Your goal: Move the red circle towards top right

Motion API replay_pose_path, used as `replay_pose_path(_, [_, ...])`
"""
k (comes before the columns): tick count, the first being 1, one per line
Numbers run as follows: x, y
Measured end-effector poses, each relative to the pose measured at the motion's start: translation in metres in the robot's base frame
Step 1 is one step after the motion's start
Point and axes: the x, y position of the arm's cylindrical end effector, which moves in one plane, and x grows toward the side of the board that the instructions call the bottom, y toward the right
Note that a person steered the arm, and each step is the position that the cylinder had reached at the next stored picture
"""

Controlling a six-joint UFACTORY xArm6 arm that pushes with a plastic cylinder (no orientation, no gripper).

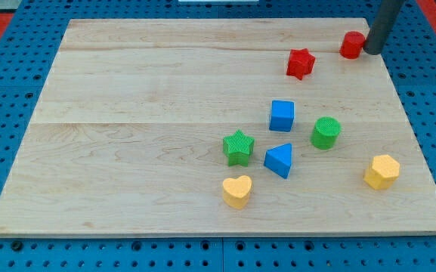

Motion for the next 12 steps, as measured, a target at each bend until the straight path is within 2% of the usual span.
replay_pose_path(6, [-0.021,-0.031])
replay_pose_path(12, [-0.026,-0.123])
